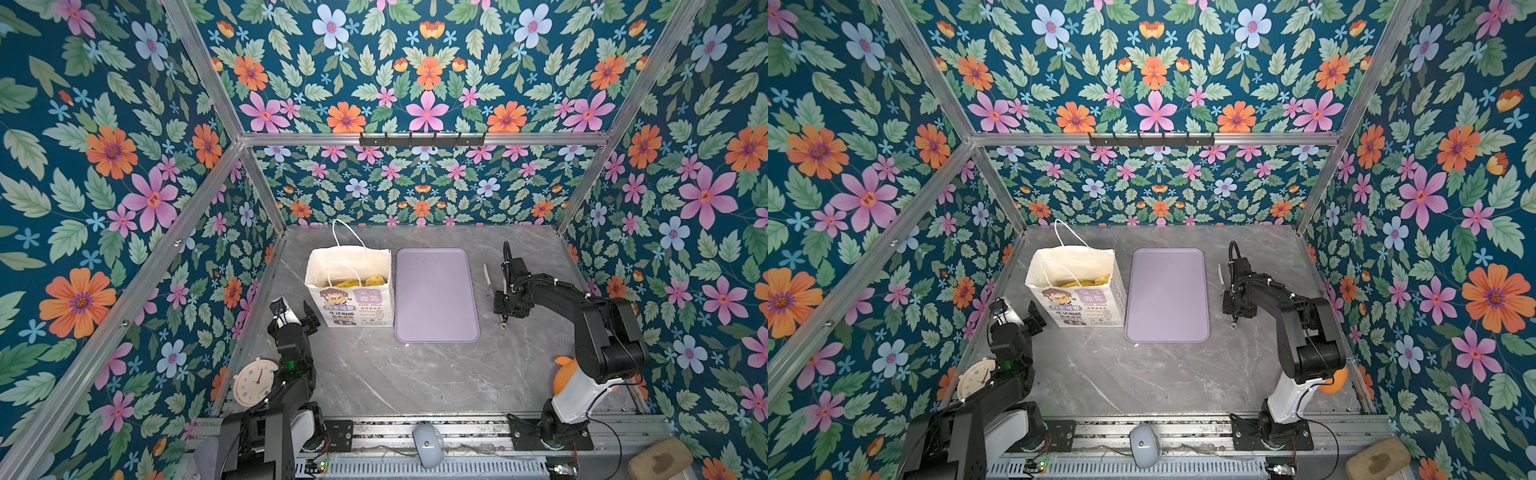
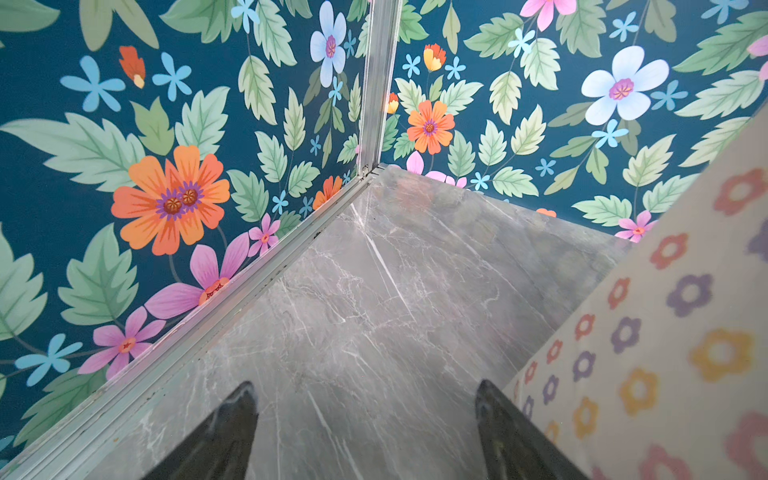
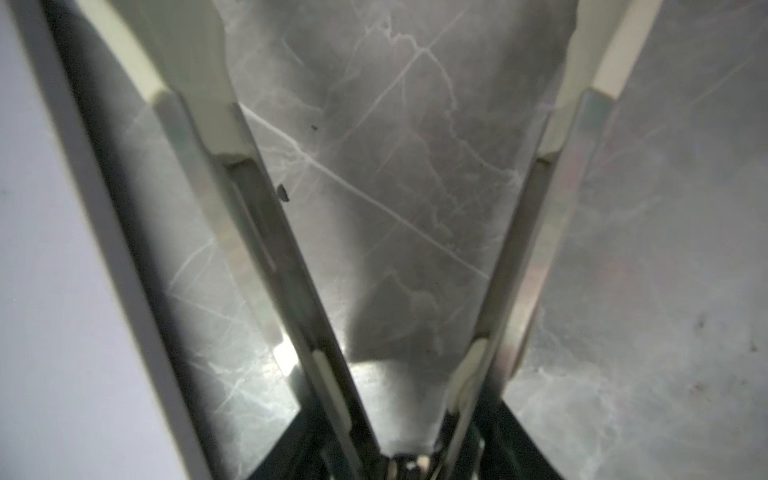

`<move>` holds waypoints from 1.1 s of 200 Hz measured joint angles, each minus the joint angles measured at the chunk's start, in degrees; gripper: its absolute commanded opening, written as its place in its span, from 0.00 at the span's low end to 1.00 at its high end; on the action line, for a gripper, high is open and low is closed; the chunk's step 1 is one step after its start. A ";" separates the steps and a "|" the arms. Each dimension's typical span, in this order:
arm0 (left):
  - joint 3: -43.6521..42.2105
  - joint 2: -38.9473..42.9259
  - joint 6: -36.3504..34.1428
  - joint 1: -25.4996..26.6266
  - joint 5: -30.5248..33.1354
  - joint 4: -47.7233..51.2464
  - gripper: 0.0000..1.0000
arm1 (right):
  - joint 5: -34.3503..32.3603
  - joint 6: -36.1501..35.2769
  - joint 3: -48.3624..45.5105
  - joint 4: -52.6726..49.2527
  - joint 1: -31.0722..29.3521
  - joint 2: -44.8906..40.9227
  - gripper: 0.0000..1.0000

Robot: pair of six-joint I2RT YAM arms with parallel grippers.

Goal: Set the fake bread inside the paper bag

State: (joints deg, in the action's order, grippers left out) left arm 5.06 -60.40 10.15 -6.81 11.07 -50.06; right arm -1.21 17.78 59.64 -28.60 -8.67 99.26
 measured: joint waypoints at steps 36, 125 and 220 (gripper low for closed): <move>0.22 -0.20 0.04 0.00 0.11 0.57 0.83 | 1.03 0.00 -0.04 0.00 0.00 -0.26 0.57; 0.39 -0.90 0.20 0.00 -0.02 0.90 0.83 | 1.05 0.11 -0.46 -0.22 0.00 -2.82 0.66; 0.28 3.34 -0.04 0.00 -1.95 0.92 0.83 | 2.54 -0.44 -6.23 5.35 0.04 -23.74 0.69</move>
State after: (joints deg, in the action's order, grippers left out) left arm 5.34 -57.06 10.11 -6.81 9.13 -49.15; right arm 1.32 17.34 53.41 -23.24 -8.62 75.53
